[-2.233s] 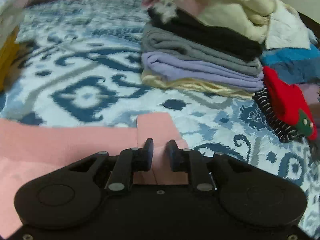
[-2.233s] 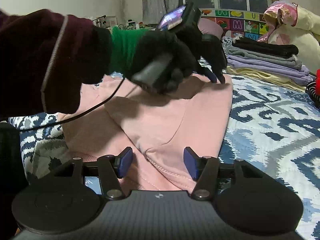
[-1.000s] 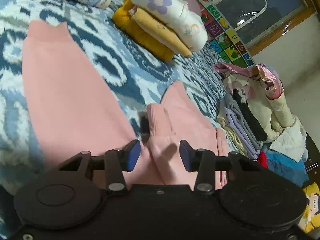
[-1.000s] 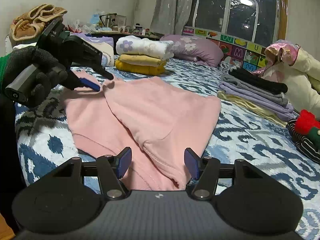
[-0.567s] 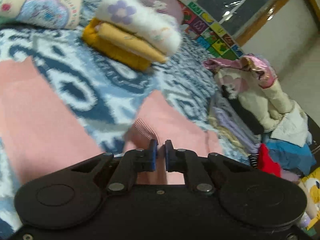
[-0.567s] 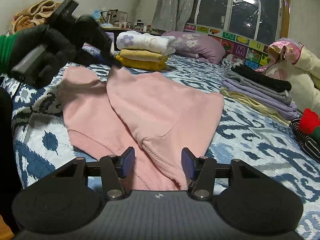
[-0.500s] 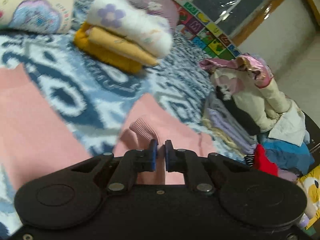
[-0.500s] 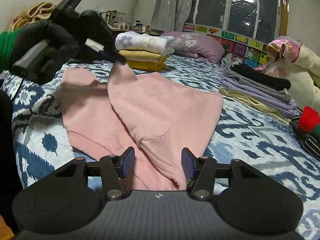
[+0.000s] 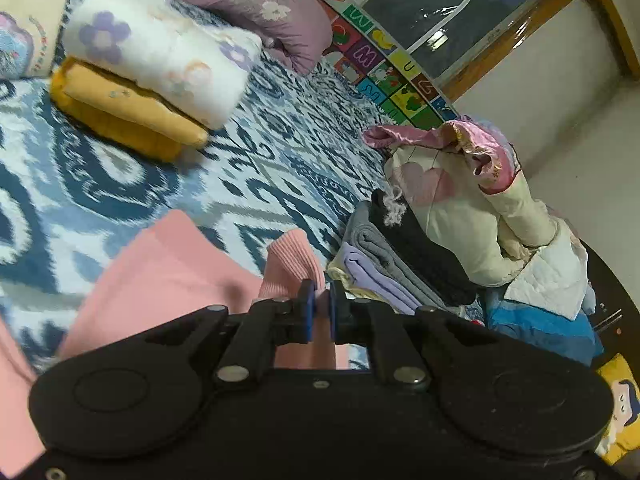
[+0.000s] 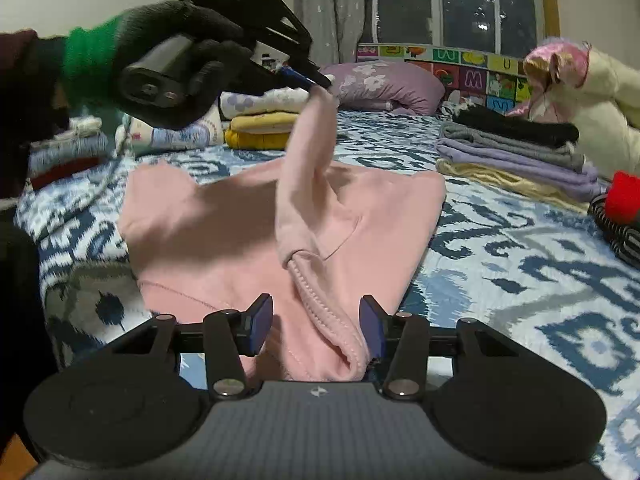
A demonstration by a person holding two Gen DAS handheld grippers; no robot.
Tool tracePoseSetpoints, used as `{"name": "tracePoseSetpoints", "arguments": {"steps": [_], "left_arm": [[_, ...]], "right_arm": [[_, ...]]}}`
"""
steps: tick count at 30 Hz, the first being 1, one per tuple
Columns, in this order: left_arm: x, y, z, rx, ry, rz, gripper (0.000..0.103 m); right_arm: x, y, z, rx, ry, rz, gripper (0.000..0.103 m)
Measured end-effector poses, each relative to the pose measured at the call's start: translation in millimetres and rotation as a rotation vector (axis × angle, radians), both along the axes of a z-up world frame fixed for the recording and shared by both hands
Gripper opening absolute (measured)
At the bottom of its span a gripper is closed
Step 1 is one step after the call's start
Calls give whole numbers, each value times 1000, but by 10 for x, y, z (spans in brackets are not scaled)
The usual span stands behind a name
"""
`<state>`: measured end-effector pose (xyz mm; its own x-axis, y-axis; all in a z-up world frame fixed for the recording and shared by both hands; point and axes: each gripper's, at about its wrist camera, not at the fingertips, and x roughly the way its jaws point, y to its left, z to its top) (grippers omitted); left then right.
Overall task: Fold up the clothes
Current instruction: 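Lift the sleeve with the left gripper and fold it over the body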
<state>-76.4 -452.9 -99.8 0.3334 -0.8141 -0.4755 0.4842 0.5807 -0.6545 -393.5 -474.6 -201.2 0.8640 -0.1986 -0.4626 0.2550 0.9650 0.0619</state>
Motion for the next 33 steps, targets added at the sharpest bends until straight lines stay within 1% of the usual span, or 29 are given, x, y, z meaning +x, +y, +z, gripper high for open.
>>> {"name": "tracePoseSetpoints", "arguments": {"steps": [4, 10, 14, 19, 22, 28, 33], "left_arm": [[0, -246, -44, 23, 1, 2, 5], [-23, -591, -183, 74, -6, -8, 5], [-72, -786, -275, 108, -33, -27, 5], [-111, -975, -378, 127, -50, -51, 5], [-141, -1091, -416, 153, -80, -74, 5], [-206, -1318, -519, 222, -148, -128, 5], [-254, -1480, -599, 284, -226, -183, 5]], "right_arm": [[-24, -71, -14, 65, -19, -3, 44], [-61, -277, -52, 205, -42, -29, 34], [-72, -324, -68, 245, -51, -26, 33], [-89, -396, -91, 304, -59, -32, 34], [-103, -439, -103, 341, -64, -34, 34], [-133, -429, -121, 355, -70, -30, 35], [-133, -393, -115, 338, -65, -24, 36]]}}
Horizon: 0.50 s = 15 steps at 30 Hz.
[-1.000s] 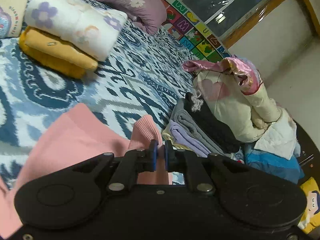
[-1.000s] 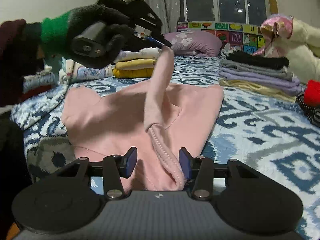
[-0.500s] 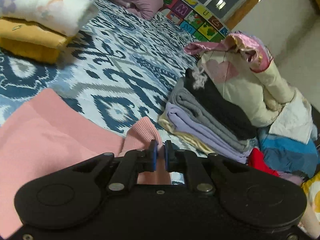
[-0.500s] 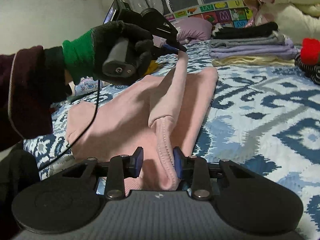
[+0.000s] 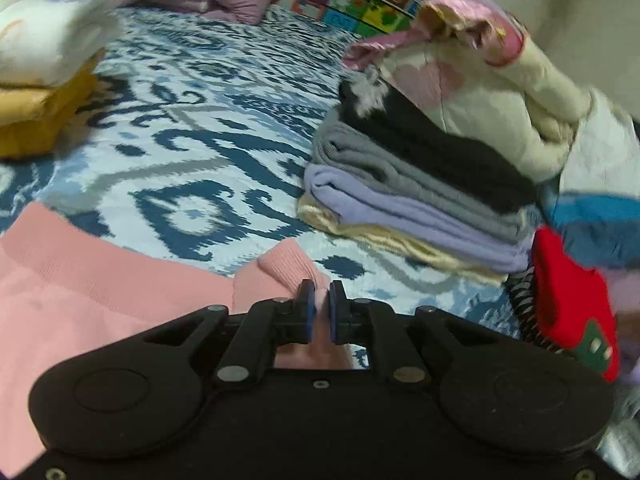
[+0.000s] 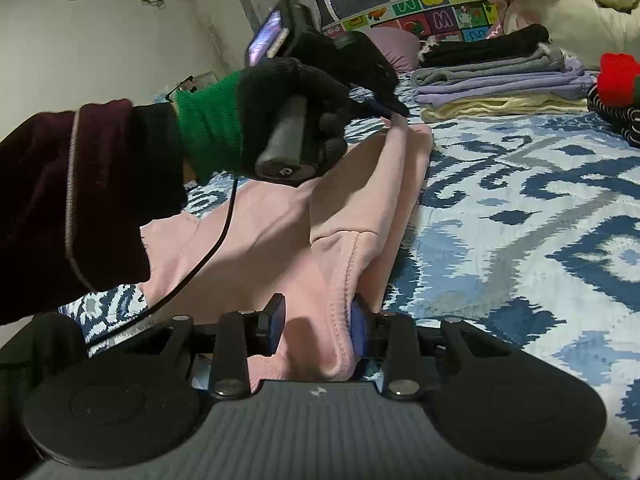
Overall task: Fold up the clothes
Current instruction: 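Lift the sleeve with the left gripper and fold it over the body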
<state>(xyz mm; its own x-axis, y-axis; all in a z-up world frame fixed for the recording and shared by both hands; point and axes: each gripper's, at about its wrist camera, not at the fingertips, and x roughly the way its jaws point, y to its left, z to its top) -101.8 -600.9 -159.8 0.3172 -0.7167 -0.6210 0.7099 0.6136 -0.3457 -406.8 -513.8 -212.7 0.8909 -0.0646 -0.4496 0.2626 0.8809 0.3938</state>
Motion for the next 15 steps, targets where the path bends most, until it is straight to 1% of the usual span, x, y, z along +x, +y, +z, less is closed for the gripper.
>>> {"name": "tracePoseSetpoints", "arguments": {"steps": [2, 4, 6, 9, 12, 15], "left_arm": [[-28, -47, -25, 24, -37, -26, 5], [-51, -75, -43, 39, -62, -44, 5], [-72, -96, -48, 50, -86, -58, 5], [-113, -121, -42, 70, -132, -78, 5], [-162, -145, -46, 93, -180, -97, 5], [-207, -180, -62, 119, -228, -116, 5]], "right_arm": [[9, 19, 6, -17, 3, 6, 38], [13, 52, 15, -41, 6, 11, 38], [19, 116, 28, -83, 13, 21, 39], [27, 235, 48, -158, 25, 39, 43], [38, 334, 63, -220, 41, 52, 43], [47, 353, 72, -232, 46, 56, 43]]}}
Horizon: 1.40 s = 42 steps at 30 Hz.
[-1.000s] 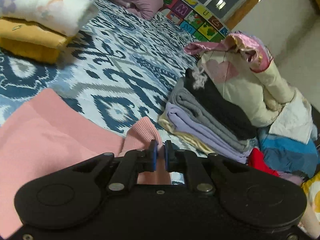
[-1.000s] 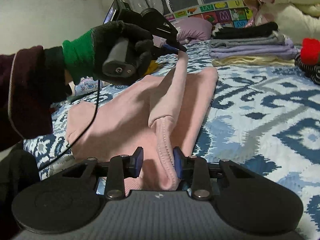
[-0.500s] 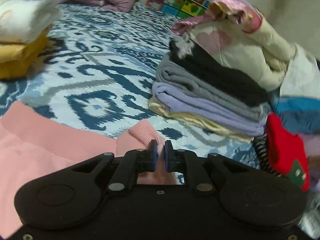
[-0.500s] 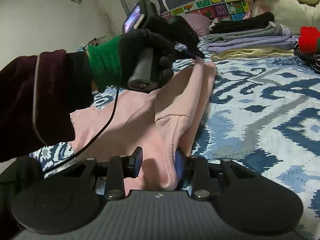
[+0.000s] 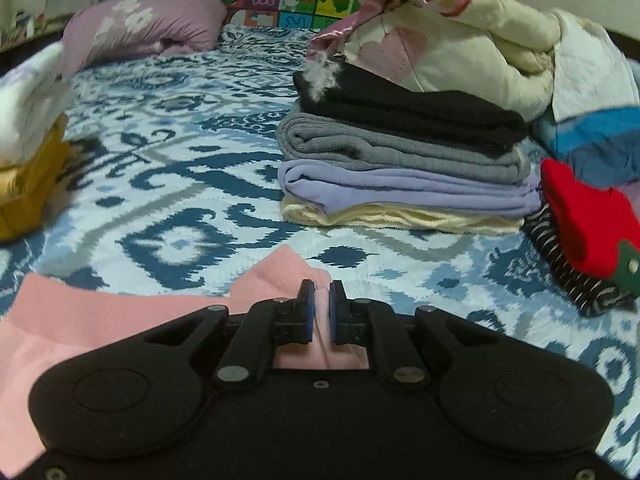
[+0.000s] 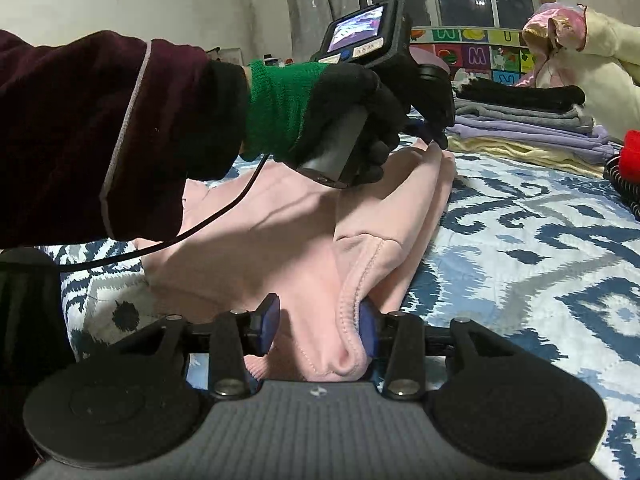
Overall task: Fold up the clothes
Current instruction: 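Lift the sleeve with the left gripper and fold it over the body, then lay the sleeve down and open the left gripper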
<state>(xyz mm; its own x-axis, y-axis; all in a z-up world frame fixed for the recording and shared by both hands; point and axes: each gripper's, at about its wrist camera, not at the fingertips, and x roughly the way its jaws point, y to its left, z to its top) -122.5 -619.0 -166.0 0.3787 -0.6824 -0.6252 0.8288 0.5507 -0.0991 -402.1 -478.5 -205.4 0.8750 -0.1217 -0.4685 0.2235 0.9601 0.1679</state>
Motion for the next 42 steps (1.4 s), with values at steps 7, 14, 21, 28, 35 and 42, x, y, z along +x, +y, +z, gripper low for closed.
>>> {"name": "tracePoseSetpoints", "arguments": {"steps": [7, 14, 21, 28, 35, 42], "left_arm": [[35, 192, 139, -60, 4, 57, 5], [138, 986, 585, -251, 33, 195, 6], [243, 1351, 651, -278, 38, 266, 5], [203, 691, 349, -157, 41, 152, 5], [-28, 172, 174, -34, -46, 32, 5], [-112, -51, -11, 52, -76, -25, 7]], "right_arm": [[-12, 44, 31, -42, -19, 11, 44], [39, -2, 1, -34, -6, 29, 44], [58, 26, -9, -57, -3, 33, 44], [91, 43, -33, -73, 10, 39, 44], [101, -6, -45, -49, 8, 41, 46], [100, -51, -50, -23, 6, 42, 48]]}}
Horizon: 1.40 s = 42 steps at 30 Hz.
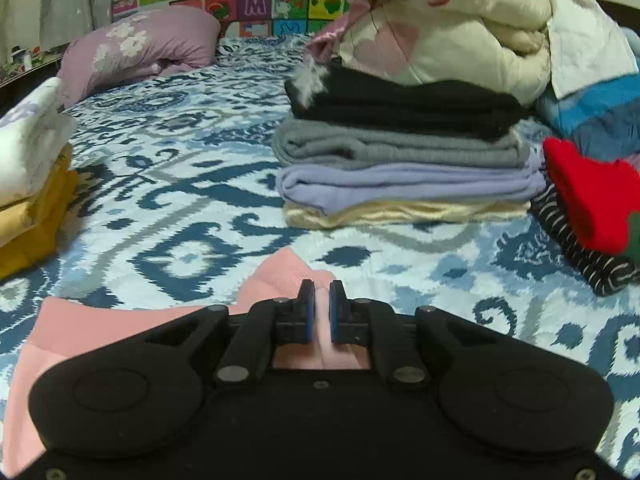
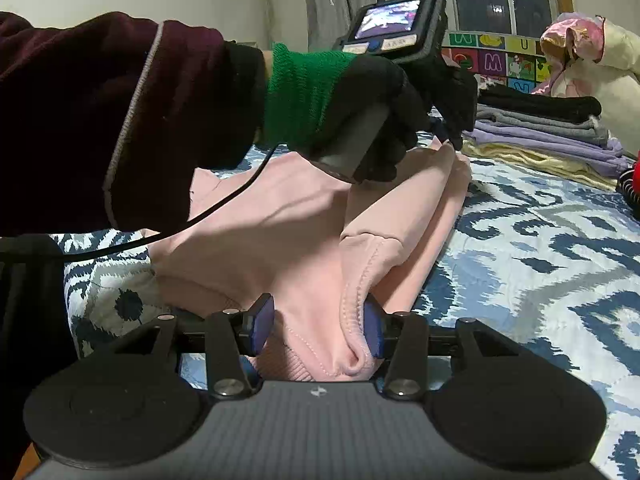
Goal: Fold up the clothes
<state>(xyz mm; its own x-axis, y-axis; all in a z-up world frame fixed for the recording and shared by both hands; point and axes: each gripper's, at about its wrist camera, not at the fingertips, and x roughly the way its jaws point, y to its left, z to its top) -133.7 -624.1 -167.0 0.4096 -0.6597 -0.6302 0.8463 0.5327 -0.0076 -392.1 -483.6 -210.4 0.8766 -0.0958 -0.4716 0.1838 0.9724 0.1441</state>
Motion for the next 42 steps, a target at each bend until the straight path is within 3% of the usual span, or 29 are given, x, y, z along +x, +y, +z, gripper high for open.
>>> {"name": "tracePoseSetpoints", "arguments": {"steps": [1, 3, 4, 11, 12, 17, 22, 24, 27, 29, 32, 37, 42], "left_arm": [[-6, -40, -32, 19, 2, -24, 8], [-15, -63, -40, 30, 9, -55, 41], [-19, -31, -10, 18, 15, -59, 43], [-148, 677, 349, -115, 57, -65, 40], [-211, 791, 364, -116, 66, -78, 35], [-645, 1176, 261, -64, 64, -202, 21], [-858, 1217, -84, 51, 45, -277, 21], [-853, 1243, -155, 56, 43, -295, 21], [-744, 1444, -10, -29, 97, -262, 21], [-696, 1563, 44, -50, 93, -244, 21], [-642, 1690, 64, -66, 93, -229, 21], [-548, 1767, -46, -81, 116, -198, 21], [-452, 1792, -207, -60, 139, -166, 21]], "right_arm": [[-7, -3, 1, 4, 0, 0, 48], [-4, -10, 3, 16, 1, -2, 50], [-4, -9, 1, 22, 1, -4, 50], [-18, -31, 14, 39, -2, -23, 52], [-19, -32, 17, 39, -2, -26, 53], [-39, -11, 60, 28, -3, -45, 55], [-149, 26, 165, 0, -7, -58, 59], [-219, 42, 200, -17, 1, -58, 59], [-353, 24, 238, -53, -3, -84, 54], [-398, -37, 253, -37, -43, -100, 36], [-308, -92, 287, -41, -103, -146, 24], [-84, -143, 266, -19, -145, -199, 20], [145, -171, 86, 53, -3, -151, 20]]}}
